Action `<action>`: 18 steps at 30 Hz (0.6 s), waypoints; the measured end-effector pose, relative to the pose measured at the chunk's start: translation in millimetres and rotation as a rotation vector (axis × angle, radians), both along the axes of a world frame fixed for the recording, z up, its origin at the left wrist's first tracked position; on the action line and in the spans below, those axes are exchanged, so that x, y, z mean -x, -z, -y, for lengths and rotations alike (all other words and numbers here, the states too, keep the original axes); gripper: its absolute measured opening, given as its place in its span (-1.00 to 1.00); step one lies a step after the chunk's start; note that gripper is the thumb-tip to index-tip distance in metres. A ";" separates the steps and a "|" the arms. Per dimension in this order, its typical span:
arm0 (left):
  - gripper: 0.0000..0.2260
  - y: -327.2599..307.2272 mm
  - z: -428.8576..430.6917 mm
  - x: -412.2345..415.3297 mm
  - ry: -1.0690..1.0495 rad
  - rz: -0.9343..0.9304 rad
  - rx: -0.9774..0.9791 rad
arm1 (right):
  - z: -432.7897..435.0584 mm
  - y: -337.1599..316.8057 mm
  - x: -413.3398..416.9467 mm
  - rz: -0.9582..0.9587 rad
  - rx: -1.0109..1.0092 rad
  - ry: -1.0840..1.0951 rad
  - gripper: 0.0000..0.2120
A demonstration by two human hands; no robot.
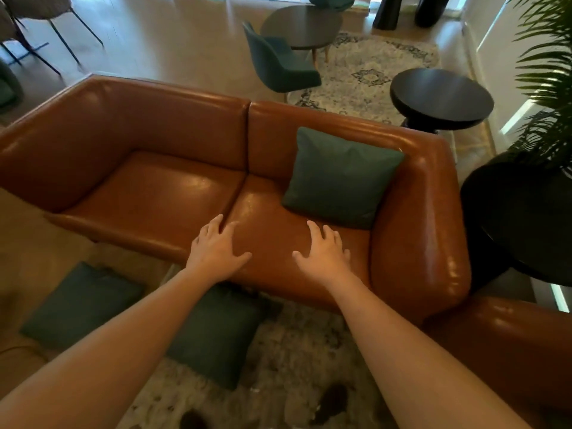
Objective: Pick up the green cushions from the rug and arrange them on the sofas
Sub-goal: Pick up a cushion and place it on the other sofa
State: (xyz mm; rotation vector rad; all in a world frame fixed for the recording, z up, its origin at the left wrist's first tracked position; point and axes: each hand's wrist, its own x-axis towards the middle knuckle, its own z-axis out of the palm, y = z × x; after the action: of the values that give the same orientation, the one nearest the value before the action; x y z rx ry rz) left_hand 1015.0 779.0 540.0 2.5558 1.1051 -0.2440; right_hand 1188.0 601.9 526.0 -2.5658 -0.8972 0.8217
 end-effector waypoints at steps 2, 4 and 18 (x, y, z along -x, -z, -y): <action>-0.18 3.6 -16.6 29.4 0.023 -0.002 0.017 | -14.2 6.3 27.7 0.002 0.008 0.022 -0.18; -0.18 5.1 -32.4 54.9 0.045 -0.004 0.026 | -27.9 11.0 50.5 0.014 0.021 0.038 -0.17; -0.20 32.8 -114.9 192.8 0.047 -0.093 0.070 | -97.5 28.2 199.7 -0.032 0.086 0.098 -0.17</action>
State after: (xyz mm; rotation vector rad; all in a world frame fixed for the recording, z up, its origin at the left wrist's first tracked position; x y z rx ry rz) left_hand 822.2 893.9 507.2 2.5334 1.0502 -0.4097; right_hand 988.3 699.4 497.8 -2.6384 -0.7361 0.8880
